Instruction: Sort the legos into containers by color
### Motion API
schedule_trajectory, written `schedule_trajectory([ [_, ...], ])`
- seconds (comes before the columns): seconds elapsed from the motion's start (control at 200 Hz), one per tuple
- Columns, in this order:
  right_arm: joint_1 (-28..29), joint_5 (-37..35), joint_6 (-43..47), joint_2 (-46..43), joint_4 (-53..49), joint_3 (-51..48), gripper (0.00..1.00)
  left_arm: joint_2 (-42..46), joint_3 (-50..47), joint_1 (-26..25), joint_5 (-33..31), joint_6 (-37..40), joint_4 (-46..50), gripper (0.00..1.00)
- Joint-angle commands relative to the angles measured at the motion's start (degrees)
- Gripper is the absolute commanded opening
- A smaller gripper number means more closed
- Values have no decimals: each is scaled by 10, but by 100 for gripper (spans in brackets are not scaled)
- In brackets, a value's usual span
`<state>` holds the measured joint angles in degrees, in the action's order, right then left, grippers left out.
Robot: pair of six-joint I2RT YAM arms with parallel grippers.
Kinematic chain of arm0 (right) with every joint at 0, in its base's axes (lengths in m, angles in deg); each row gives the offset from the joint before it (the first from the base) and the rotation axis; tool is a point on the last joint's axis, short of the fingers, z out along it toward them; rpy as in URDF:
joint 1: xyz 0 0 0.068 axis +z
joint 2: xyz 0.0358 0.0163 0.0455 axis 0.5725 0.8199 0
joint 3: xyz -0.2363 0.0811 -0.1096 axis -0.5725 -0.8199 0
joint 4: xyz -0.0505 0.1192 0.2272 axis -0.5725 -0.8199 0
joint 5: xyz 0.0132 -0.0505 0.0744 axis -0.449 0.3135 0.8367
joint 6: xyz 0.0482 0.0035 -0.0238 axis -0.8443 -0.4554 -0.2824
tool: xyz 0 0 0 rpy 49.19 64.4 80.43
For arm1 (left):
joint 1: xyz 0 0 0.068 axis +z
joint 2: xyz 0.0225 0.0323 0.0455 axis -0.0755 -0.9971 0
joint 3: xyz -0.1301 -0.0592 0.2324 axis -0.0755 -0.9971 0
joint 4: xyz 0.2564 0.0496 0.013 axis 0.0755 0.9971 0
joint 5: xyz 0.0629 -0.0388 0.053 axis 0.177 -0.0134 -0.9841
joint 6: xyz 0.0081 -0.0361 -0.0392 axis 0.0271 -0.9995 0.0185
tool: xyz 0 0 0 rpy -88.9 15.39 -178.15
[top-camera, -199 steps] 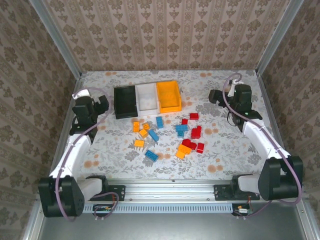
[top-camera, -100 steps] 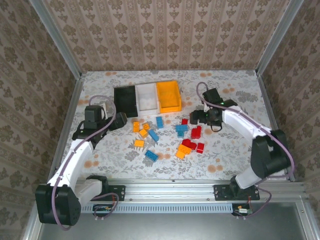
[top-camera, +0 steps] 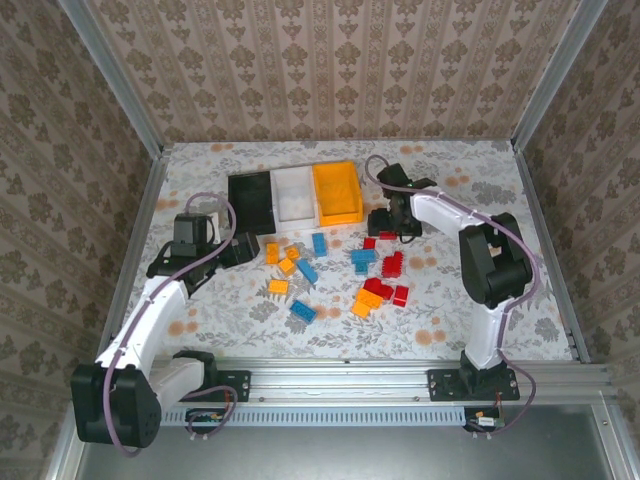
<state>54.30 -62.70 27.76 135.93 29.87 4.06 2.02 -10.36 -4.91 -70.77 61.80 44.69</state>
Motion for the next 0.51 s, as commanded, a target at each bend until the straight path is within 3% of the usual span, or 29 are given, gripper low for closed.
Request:
schedule_trajectory([
  [0.0,1,-28,-5,38,-28,39,83,-3,14,8,11,16,6,100],
  [0.5,-9,-30,-9,101,-35,83,59,-5,7,33,31,7,-10,100],
])
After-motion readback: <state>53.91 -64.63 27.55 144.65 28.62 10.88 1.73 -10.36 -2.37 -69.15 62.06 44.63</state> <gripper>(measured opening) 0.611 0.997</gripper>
